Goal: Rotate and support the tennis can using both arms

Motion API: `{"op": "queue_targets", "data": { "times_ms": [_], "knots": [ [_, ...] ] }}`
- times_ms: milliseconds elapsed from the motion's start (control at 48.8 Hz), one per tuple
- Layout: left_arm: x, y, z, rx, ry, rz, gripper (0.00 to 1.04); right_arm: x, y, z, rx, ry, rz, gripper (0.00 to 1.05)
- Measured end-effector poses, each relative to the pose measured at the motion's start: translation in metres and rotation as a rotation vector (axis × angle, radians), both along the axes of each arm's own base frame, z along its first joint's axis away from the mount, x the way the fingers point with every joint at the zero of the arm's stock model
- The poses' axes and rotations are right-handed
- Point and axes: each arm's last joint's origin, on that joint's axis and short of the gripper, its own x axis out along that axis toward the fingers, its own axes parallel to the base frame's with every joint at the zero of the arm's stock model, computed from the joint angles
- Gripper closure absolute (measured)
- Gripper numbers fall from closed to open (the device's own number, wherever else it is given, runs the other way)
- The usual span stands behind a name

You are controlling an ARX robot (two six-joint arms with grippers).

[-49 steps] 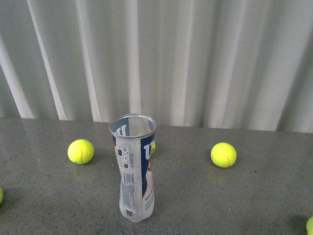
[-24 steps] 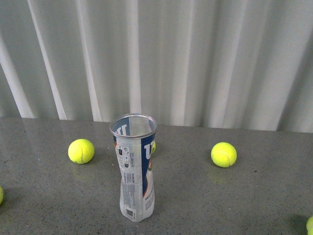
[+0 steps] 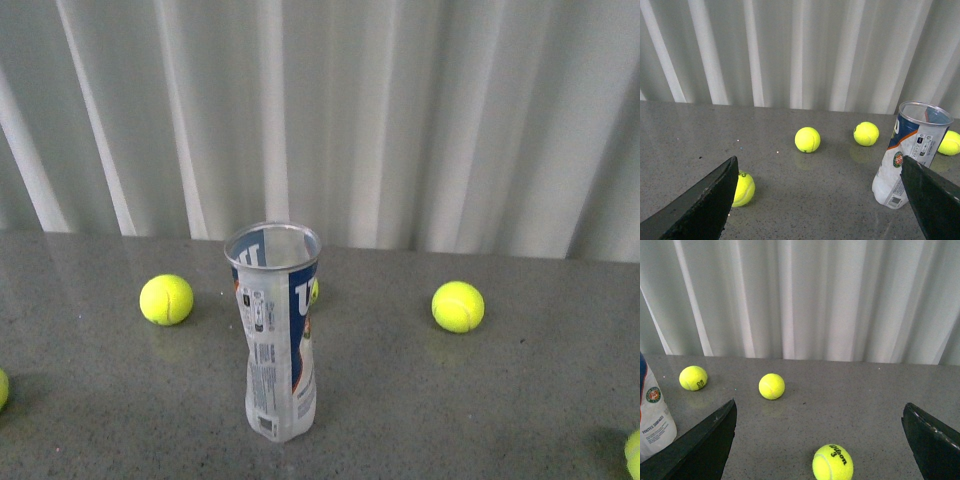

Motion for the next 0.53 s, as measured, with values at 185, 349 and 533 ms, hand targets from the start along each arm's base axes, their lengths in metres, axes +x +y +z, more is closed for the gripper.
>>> {"op": "queue_targets", "data": {
  "times_ms": [185,349,533],
  "knots": [
    [0.0,0.0,0.0,0.0,0.0,0.0,0.07,0.0,0.0,0.0,0.0,0.0,0.0,0.07],
    [0.0,0.0,0.0,0.0,0.0,0.0,0.07,0.0,0.0,0.0,0.0,0.0,-0.001,0.07],
    [0.0,0.0,0.0,0.0,0.0,0.0,0.07,0.0,0.0,0.0,0.0,0.0,0.0,0.07]
  ]
}}
